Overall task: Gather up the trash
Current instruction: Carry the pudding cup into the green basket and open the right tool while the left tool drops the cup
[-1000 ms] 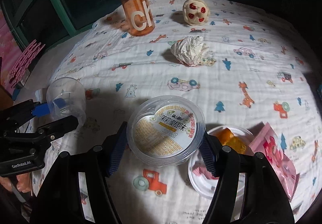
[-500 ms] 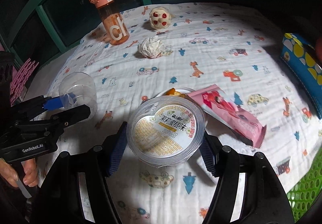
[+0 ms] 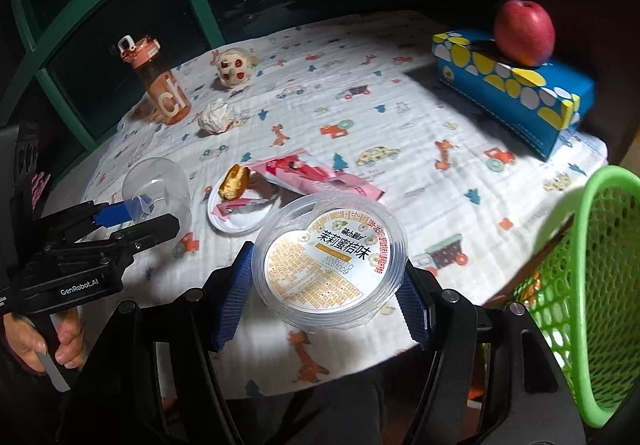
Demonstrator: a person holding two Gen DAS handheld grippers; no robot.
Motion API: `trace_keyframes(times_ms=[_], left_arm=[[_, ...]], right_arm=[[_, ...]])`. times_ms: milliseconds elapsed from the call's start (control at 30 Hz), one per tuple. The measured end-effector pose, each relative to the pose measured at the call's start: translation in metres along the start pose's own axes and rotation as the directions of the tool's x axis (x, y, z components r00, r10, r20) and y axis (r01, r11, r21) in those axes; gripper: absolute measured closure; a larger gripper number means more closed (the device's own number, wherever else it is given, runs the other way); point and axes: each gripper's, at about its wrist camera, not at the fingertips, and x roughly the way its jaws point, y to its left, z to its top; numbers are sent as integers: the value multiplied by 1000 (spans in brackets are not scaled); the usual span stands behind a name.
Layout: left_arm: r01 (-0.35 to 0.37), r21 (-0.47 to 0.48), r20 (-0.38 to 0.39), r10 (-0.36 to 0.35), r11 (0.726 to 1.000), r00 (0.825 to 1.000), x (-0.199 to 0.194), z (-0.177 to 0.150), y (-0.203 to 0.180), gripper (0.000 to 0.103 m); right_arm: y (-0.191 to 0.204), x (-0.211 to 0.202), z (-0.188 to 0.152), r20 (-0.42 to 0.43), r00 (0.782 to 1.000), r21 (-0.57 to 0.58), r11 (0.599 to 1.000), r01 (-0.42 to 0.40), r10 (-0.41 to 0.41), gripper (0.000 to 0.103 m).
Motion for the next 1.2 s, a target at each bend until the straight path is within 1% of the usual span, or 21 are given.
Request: trace_keyframes(times_ms=[233,367,467,567,667,800,967,1033,1133,1200], left_arm=[[65,70,-3,-64,995,998,8,14,-44,47],[98,107,-3,-99,989,995,12,22,-67,47],[122,133,-4,-122,984,992,15,28,-85,47],[143,161,-7,-144,976,990,18,34,-102,47],[163,182,-13,-163,970,987,22,39,-117,47],[195,202,-25,-194,960,981,28,46,-137,47],[233,241,-46,-229,942,972,36,53,-167,47],[250,259,-55,-244,933,968,39,57,-181,47],[277,280,-66,-269,919,961,42,61,-199,47],[291,296,-71,-282,910,957,44,64,-212,47]], right_arm=[[-52,-33,-10,37,995,99,991,92,-96,37],[-85,-51,-17,53,986,162,975,150,-160,37],[-110,-63,-22,57,975,205,959,197,-213,37],[-133,-72,-28,53,959,240,936,258,-278,36],[-155,-79,-36,36,947,278,914,297,-319,36],[-181,-85,-46,14,935,314,889,334,-356,36],[-205,-91,-59,-13,927,352,866,355,-375,36],[-210,-92,-63,-21,927,361,861,357,-376,35],[-215,-96,-68,-20,924,372,855,362,-382,30],[-217,-100,-70,-17,923,379,852,362,-385,29]])
